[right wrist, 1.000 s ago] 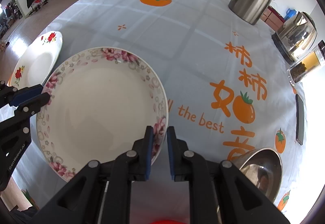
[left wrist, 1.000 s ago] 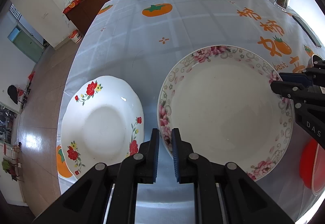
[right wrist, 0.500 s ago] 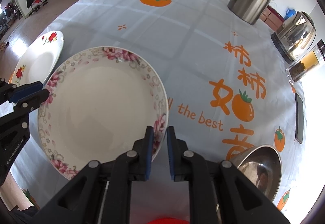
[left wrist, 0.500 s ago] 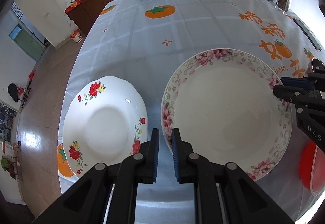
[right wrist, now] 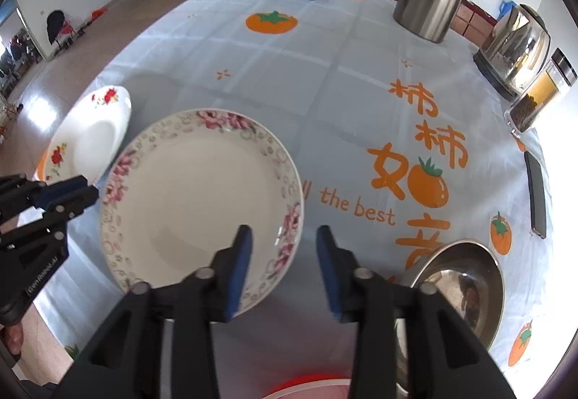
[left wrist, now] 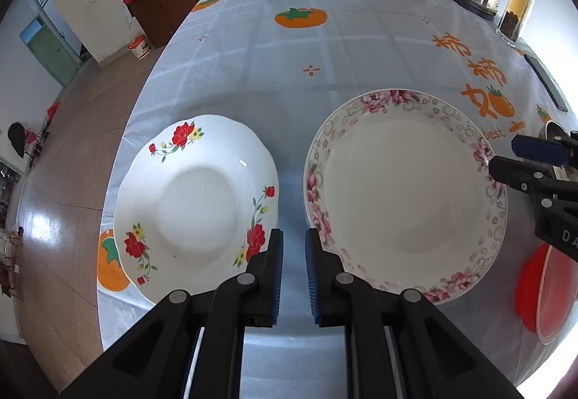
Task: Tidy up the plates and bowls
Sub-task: 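Open both grippers and withdraw from the stacked plate, then move both grippers to the red-flower white plate and grip its rim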
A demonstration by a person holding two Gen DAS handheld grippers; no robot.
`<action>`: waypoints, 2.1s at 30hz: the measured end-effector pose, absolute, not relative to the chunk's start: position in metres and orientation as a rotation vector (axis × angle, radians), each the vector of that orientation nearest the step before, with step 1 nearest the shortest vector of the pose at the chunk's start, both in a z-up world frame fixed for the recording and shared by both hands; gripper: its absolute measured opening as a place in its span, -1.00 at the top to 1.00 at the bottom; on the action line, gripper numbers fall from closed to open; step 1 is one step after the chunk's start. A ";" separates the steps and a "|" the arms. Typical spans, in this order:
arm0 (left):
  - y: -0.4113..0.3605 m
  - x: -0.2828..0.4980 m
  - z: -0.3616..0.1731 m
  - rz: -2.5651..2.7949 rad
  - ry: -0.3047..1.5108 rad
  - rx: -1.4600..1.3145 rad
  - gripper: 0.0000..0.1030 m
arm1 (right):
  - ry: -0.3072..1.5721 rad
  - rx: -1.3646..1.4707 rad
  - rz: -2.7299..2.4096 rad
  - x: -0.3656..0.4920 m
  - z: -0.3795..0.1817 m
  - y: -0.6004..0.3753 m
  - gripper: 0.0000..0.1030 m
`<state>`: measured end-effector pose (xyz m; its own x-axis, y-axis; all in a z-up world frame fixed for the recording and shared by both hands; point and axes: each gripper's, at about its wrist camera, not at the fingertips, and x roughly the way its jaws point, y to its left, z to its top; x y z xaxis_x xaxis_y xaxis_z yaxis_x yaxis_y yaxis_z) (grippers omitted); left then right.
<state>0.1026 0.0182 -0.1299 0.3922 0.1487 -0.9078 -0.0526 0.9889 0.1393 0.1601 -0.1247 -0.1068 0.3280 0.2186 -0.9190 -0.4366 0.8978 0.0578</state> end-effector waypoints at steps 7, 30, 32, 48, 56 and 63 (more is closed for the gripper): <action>0.025 0.094 -0.124 0.127 1.165 0.064 0.46 | 1.141 -0.179 0.470 0.152 -0.092 -0.116 -0.03; 0.089 0.075 -0.108 0.252 1.113 -0.040 -0.37 | 1.099 -0.180 0.534 0.150 -0.079 -0.074 -0.21; 0.095 0.074 -0.109 0.264 1.115 -0.044 -0.37 | 1.095 -0.189 0.537 0.150 -0.079 -0.069 -0.21; 0.135 0.065 -0.120 0.336 1.141 -0.094 -0.37 | 1.090 -0.227 0.568 0.154 -0.083 -0.036 -0.20; 0.168 0.060 -0.125 0.394 1.140 -0.146 -0.37 | 1.086 -0.237 0.598 0.164 -0.082 -0.014 -0.17; 0.192 0.065 -0.132 0.430 1.150 -0.165 -0.37 | 1.098 -0.243 0.642 0.173 -0.084 0.014 -0.15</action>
